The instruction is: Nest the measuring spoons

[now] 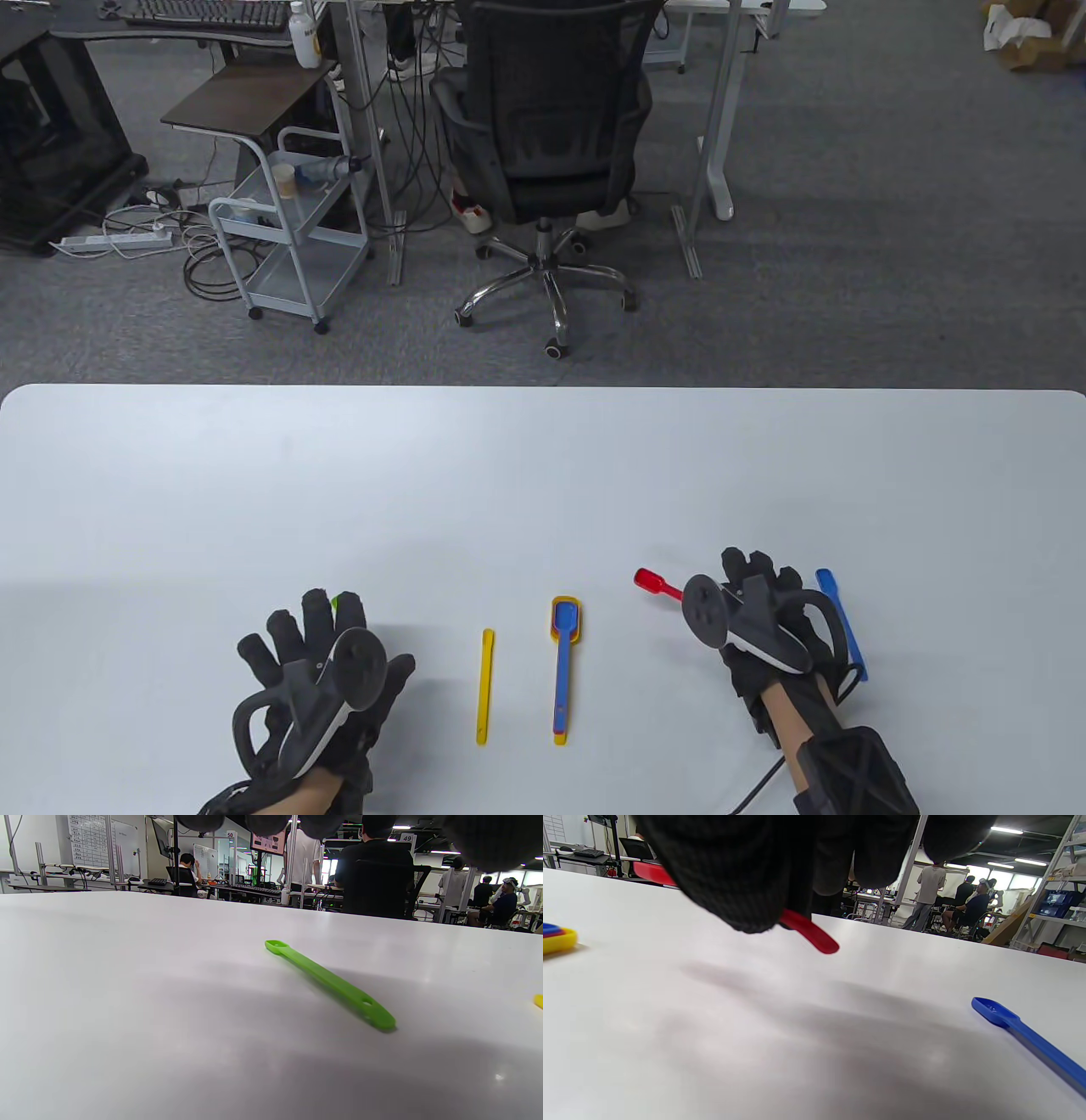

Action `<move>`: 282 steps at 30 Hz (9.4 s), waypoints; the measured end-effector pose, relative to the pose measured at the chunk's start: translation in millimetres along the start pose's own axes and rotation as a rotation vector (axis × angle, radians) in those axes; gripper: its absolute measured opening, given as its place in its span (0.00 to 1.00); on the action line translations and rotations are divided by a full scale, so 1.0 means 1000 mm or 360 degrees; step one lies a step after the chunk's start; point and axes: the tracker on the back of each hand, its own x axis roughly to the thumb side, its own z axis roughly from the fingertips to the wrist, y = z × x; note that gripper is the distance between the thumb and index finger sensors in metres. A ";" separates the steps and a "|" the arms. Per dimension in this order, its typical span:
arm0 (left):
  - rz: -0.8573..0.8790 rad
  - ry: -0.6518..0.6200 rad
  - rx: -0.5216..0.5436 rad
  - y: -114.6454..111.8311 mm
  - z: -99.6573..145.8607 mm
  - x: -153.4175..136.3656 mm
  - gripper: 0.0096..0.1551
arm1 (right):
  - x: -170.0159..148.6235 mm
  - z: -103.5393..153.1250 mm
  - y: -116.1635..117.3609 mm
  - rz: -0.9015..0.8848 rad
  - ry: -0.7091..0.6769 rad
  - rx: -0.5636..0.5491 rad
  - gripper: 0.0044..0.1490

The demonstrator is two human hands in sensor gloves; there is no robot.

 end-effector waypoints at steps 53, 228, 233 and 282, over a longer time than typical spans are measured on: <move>0.0019 0.0107 -0.0070 -0.003 -0.010 -0.014 0.57 | 0.155 0.035 0.005 -0.0294 0.0526 0.0103 0.28; 0.0008 0.0123 -0.0024 -0.004 -0.011 -0.017 0.56 | -0.081 0.037 0.021 -0.0173 0.0994 0.0065 0.27; 0.0018 0.0119 -0.0030 -0.004 -0.011 -0.018 0.56 | -0.062 0.040 0.007 -0.0195 0.0939 0.0076 0.27; 0.0055 0.0112 -0.0032 -0.002 -0.009 -0.021 0.57 | 0.153 0.044 -0.005 -0.0212 0.0609 0.0246 0.28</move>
